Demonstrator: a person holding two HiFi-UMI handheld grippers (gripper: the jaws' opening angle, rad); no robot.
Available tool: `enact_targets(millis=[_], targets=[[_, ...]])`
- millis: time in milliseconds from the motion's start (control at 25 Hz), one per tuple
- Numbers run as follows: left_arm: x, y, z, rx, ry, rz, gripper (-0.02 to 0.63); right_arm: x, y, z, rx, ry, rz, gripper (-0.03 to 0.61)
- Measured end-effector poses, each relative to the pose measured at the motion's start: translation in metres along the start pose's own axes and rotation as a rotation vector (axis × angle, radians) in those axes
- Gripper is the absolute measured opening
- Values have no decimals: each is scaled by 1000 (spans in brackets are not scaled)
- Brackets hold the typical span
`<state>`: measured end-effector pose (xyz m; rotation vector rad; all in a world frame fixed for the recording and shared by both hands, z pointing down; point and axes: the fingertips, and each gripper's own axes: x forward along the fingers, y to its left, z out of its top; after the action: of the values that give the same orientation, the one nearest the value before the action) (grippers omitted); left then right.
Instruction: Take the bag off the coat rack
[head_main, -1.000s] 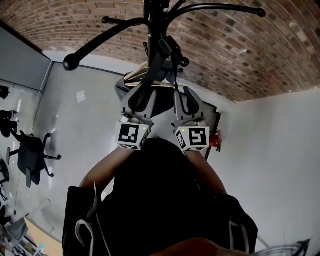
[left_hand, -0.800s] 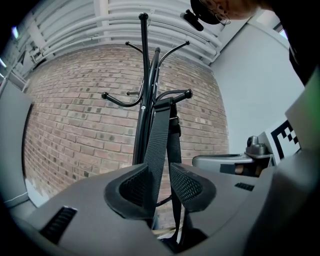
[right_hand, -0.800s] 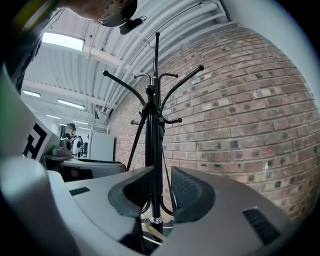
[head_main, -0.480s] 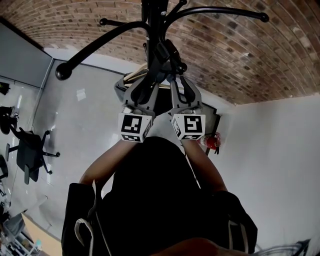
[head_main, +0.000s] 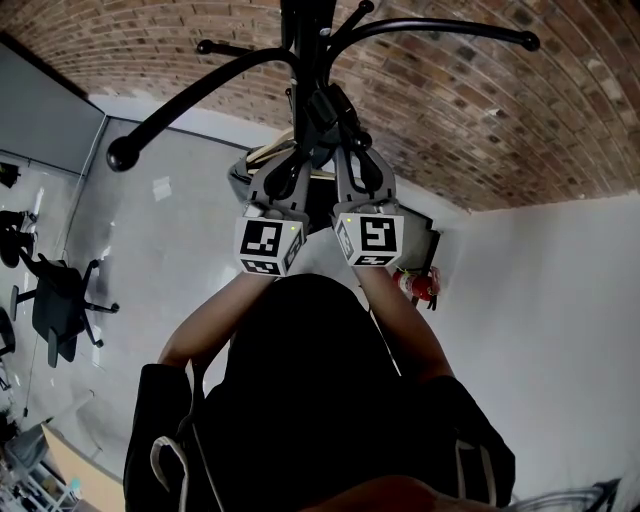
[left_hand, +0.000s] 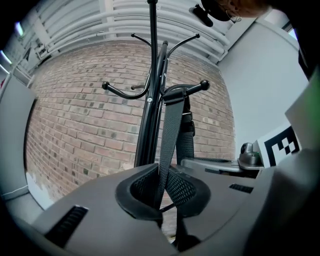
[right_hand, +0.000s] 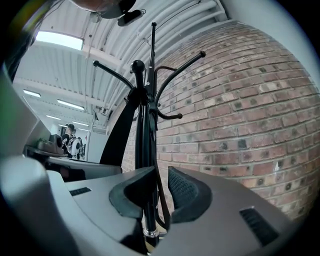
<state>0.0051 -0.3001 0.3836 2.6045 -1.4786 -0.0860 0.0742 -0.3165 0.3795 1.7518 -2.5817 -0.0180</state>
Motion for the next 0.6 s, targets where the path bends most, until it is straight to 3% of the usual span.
enact_targets(millis=[240, 600], targets=[[-2, 0, 1, 0, 8, 0, 23, 1, -2, 4, -8, -5, 6, 25], [-12, -7, 9, -43, -21, -63, 23, -10, -5, 9, 70, -44, 9, 23]])
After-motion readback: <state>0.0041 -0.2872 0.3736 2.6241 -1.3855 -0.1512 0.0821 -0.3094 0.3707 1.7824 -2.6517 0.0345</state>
